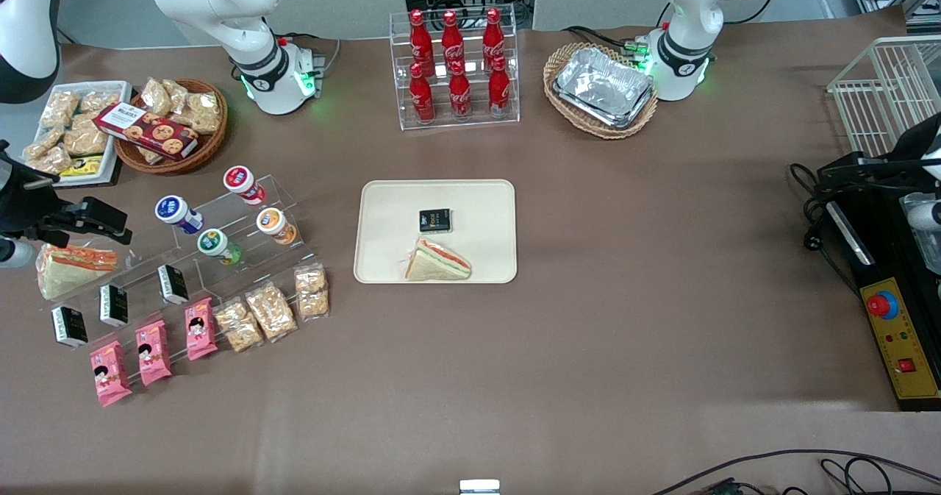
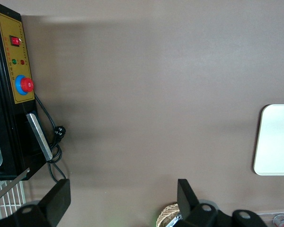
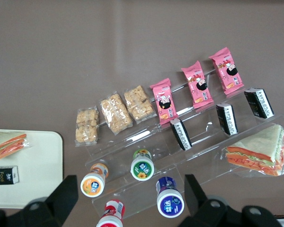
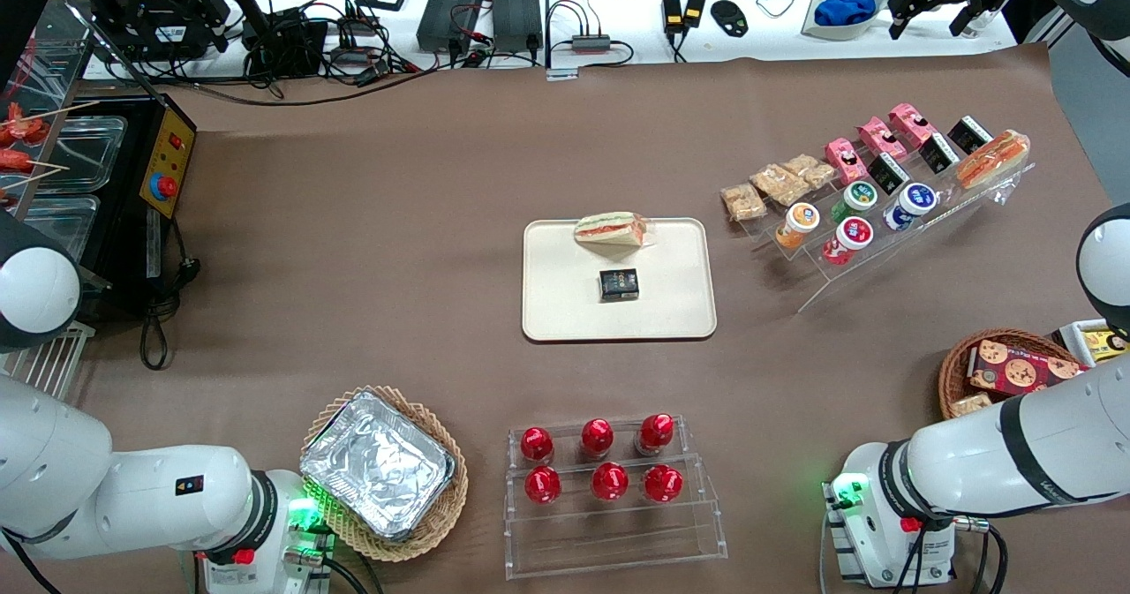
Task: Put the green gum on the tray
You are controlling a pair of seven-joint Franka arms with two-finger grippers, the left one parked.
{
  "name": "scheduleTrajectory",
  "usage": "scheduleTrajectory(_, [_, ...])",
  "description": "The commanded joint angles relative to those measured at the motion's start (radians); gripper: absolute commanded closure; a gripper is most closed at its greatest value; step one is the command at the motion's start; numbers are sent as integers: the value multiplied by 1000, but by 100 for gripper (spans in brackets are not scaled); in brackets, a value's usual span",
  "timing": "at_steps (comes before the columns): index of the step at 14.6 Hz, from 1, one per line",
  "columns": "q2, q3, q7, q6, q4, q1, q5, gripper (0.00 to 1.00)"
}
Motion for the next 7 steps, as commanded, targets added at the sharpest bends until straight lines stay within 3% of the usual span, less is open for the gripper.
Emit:
scheduleTrajectory(1, [-3,0,5,-6,9,2,-5,0])
scheduleTrajectory(7, [-8,0,-64,5,8,2,-11,0])
